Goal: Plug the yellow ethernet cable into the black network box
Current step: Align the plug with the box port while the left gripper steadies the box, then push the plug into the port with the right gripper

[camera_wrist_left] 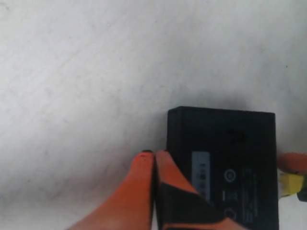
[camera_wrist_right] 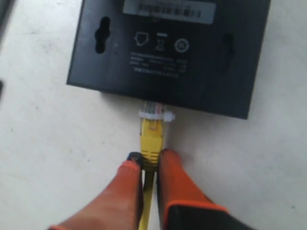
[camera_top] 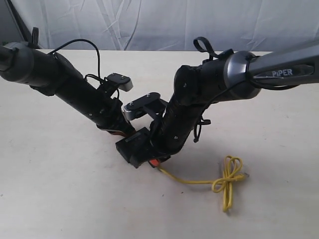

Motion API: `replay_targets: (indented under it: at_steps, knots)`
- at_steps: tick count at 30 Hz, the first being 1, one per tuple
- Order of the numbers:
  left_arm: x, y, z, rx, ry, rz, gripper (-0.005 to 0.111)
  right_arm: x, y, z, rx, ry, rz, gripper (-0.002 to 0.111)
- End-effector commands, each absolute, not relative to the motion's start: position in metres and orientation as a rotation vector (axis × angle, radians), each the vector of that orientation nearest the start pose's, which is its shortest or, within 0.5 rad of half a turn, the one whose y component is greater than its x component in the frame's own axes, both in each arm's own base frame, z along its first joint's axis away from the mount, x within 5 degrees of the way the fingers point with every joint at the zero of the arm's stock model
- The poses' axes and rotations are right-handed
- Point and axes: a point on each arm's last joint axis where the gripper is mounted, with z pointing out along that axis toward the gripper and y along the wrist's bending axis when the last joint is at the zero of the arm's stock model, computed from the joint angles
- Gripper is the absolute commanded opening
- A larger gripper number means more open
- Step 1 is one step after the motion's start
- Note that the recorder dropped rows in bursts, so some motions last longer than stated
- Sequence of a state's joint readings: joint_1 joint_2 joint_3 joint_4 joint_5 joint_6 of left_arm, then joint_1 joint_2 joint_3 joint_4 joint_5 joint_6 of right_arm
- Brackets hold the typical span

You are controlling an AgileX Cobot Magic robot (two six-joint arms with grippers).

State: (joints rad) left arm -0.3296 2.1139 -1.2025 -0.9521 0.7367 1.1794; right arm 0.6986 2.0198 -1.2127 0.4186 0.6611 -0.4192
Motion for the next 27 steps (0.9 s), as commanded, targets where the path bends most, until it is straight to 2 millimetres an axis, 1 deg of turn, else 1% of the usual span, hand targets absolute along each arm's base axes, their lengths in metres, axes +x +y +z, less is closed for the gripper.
replay_targets:
  at_steps: [1,5,10,13,16,18,21,24,27]
  knots:
    - [0.34,-0.179,0.106,1.094,2.548,-0.908,0.0,0.289,0.266,0.135,-1.106,2.659,0.405,-0.001]
    - [0.34,-0.179,0.106,1.098,2.547,-0.906,0.0,0.288,0.264,0.134,-1.136,2.674,0.387,-0.001]
    - [0.342,-0.179,0.107,1.094,2.541,-0.895,0.0,0.284,0.26,0.134,-1.221,2.711,0.341,-0.001]
    - [0.342,-0.179,0.109,1.09,2.535,-0.898,0.0,0.284,0.259,0.134,-1.231,2.709,0.331,-0.001]
    - [0.343,-0.179,0.115,1.093,2.52,-0.892,0.0,0.285,0.259,0.134,-1.24,2.707,0.322,-0.001]
    - [0.343,-0.18,0.122,1.084,2.501,-0.892,0.0,0.285,0.258,0.134,-1.258,2.7,0.303,-0.001]
    - [0.342,-0.181,0.13,1.064,2.485,-0.916,0.0,0.287,0.259,0.134,-1.246,2.673,0.297,-0.001]
    - [0.339,-0.18,0.127,1.128,2.494,-0.918,0.0,0.29,0.261,0.136,-1.231,2.647,0.3,-0.001]
    - [0.338,-0.18,0.121,1.135,2.511,-0.931,0.0,0.293,0.263,0.137,-1.197,2.621,0.316,-0.001]
